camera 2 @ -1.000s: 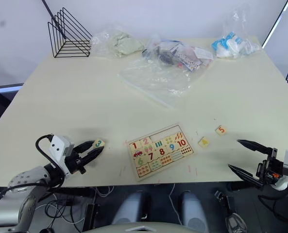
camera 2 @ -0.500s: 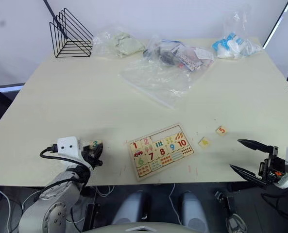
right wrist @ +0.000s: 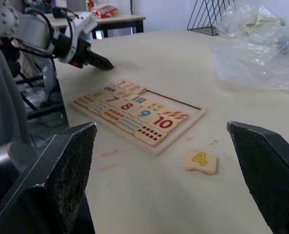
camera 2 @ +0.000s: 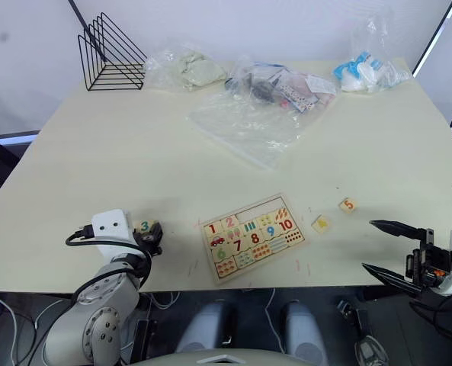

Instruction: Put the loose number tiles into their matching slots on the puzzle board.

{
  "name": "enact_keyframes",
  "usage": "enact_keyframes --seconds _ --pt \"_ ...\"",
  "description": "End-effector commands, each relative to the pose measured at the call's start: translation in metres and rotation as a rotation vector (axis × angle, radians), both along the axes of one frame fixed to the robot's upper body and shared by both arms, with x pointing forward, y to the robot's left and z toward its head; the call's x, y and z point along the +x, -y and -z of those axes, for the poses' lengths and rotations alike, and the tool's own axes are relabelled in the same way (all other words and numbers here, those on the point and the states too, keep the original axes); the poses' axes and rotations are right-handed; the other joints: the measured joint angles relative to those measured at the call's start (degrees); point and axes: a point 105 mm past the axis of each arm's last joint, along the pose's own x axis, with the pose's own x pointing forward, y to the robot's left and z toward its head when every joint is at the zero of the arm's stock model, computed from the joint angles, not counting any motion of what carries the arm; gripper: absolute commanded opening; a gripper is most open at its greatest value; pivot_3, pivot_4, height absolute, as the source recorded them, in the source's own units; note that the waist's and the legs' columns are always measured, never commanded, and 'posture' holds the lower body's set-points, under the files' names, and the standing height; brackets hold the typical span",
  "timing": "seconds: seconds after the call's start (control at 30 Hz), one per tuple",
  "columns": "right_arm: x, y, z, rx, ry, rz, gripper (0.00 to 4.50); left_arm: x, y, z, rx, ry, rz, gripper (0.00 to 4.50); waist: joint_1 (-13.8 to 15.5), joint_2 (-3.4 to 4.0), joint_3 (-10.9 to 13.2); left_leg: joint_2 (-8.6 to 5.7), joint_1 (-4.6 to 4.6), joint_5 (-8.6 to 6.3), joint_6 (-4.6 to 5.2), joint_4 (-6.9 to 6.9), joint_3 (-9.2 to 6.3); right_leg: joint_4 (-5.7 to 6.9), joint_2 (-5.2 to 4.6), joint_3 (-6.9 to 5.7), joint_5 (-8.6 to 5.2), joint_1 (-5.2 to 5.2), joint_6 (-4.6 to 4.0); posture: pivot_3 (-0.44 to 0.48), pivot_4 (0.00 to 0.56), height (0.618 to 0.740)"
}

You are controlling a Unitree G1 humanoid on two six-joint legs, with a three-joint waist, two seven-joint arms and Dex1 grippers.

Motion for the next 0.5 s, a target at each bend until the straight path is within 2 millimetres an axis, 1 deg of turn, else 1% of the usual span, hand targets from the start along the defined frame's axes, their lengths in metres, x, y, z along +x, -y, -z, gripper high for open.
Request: enact_keyframes --seconds 0.03,0.07,0.33,0.43,0.47,0.5 --pt "-0.005 -0.007 -0.017 0.009 0.069 -0.075 4.5 0.0 -0.001 -0.007 0.006 0.009 -0.006 4.13 -0.03 0.0 0.0 0.0 0.0 0.0 0.0 0.0 0.0 0.0 0.01 -0.01 0.0 0.0 0.0 0.0 0.15 0.74" --pt "-0.005 -0.008 -0.017 0.009 0.073 -0.086 4.5 0.0 -0.001 -0.008 0.005 0.01 -0.006 4.48 -0.03 0.0 0.0 0.0 0.0 0.0 0.0 0.0 0.0 0.0 0.01 -0.02 0.0 0.0 0.0 0.0 0.15 0.74" --pt "-0.012 -0.013 -0.019 0.006 0.075 -0.144 4.5 0.0 -0.001 -0.021 0.004 0.035 0.034 4.48 -0.05 -0.04 0.02 0.0 -0.03 0.0 0.0 0.01 -0.01 -0.01 0.01 -0.04 0.0 0.0 0.0 0.0 0.15 0.74" --pt "-0.012 -0.013 -0.018 -0.001 0.079 -0.145 4.5 0.001 0.005 -0.037 0.026 0.085 0.142 4.48 -0.04 -0.06 0.03 0.0 -0.04 0.0 0.0 0.01 0.0 0.0 0.02 -0.08 -0.01 0.0 0.0 0.0 0.15 0.74" --pt "-0.012 -0.013 -0.018 -0.002 0.08 -0.145 4.5 0.002 0.007 -0.043 0.003 0.119 0.165 4.48 -0.03 -0.06 0.03 0.0 -0.05 0.0 0.0 0.01 0.0 0.0 0.02 -0.1 -0.01 0.0 0.0 0.0 0.15 0.74" --pt "-0.011 -0.013 -0.017 -0.002 0.081 -0.145 4.5 0.0 0.008 -0.045 0.013 0.128 0.193 4.48 -0.02 -0.06 0.03 0.01 -0.04 0.0 0.0 0.01 -0.01 -0.01 0.01 -0.08 -0.01 0.0 0.0 0.0 0.15 0.74"
